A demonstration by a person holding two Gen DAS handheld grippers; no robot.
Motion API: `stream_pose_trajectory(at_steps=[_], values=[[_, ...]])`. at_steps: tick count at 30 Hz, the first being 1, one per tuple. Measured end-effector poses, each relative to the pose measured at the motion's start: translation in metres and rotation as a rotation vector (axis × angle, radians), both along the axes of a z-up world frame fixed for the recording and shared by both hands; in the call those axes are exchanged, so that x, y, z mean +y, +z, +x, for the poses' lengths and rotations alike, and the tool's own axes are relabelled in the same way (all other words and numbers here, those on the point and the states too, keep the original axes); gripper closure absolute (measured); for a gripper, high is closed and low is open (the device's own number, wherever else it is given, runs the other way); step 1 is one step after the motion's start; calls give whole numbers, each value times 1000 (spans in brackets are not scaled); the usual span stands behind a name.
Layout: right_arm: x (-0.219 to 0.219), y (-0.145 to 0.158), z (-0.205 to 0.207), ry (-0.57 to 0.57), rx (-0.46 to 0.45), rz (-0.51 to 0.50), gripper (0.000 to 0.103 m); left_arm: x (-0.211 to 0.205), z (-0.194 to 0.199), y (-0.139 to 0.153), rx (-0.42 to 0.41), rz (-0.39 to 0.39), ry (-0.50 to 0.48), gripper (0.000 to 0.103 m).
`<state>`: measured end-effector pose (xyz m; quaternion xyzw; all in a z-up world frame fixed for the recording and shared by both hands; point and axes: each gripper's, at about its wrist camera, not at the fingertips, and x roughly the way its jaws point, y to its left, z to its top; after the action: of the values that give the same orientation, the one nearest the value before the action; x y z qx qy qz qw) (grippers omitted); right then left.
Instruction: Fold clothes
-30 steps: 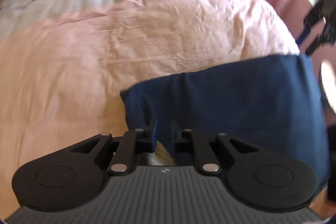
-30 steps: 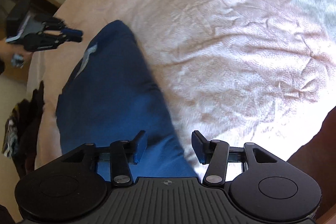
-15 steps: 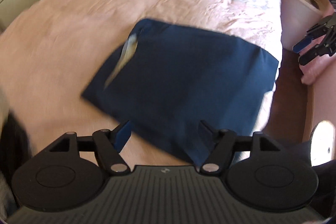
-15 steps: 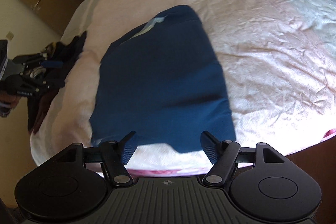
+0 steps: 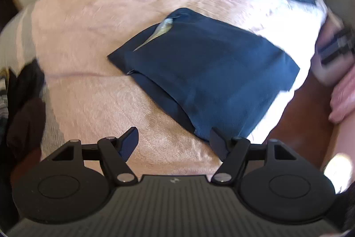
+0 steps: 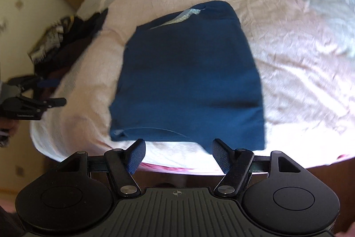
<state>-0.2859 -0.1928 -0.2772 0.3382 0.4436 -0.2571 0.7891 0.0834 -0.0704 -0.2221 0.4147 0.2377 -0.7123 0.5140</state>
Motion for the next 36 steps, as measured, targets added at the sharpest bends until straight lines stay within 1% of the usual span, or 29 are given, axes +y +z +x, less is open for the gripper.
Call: stream_pose_trajectory(at_steps=[2, 4, 8, 10, 12, 17, 24, 27, 30, 31, 32, 34, 36], values=[[-1, -1, 0, 17, 24, -19, 33, 8, -15, -7, -6, 11, -44, 36], [-4, -6, -2, 12, 54, -1, 33, 16, -31, -14, -10, 24, -88, 36], [-10, -17, -5, -17, 134, 60, 33, 27, -57, -18, 13, 39, -125, 36], [-9, -20, -5, -13, 175, 68, 33, 32, -68, -19, 20, 44, -141, 36], [-6, -21, -6, -4, 191, 63, 33, 35, -77, -19, 19, 46, -156, 36], [4, -22, -5, 37, 216, 35, 33, 38, -91, -21, 4, 49, -190, 36], [13, -25, -7, 53, 209, 33, 33, 37, -97, -22, -10, 55, -203, 36], [14, -29, -9, 59, 204, 16, 33, 38, -102, -25, -21, 53, -208, 36], [16, -32, -11, 66, 200, 0, 33, 38, -106, -30, -44, 38, -211, 36], [17, -33, -11, 68, 198, -6, 33, 38, -110, -34, -68, 23, -217, 36], [17, -35, -12, 71, 197, -11, 33, 39, -114, -38, -95, 6, -223, 35], [19, -37, -13, 76, 193, -23, 33, 41, -125, -50, -176, -44, -243, 35], [23, -39, -14, 98, 168, -110, 33, 43, -137, -66, -255, -97, -268, 35]])
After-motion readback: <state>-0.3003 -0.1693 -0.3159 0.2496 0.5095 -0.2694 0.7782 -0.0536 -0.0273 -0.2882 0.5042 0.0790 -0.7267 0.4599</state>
